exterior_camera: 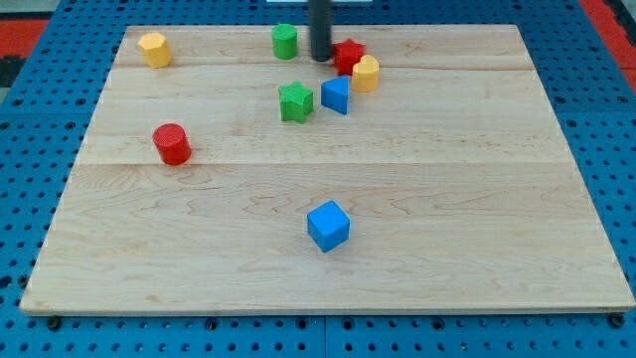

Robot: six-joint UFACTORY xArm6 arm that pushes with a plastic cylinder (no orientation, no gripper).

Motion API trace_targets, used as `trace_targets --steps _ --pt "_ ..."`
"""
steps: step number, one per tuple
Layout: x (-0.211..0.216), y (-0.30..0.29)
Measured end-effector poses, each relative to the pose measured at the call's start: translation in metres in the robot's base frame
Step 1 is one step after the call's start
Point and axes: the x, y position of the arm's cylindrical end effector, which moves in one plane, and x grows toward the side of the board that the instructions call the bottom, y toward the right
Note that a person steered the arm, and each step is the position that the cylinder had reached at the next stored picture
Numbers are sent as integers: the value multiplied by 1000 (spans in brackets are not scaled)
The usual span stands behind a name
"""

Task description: Slide the red star to the top right side of the board

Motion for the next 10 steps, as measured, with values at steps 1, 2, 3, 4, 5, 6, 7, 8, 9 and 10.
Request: trace_targets --steps 1,2,3,4,5,6,7,8,9,10 --pt "-2 62" --pt "1 70" --pt "20 30" --pt "33 28" --pt "39 54" --pt "36 102" --pt "20 143" --pt "18 145" --pt "31 145" --pt "41 148"
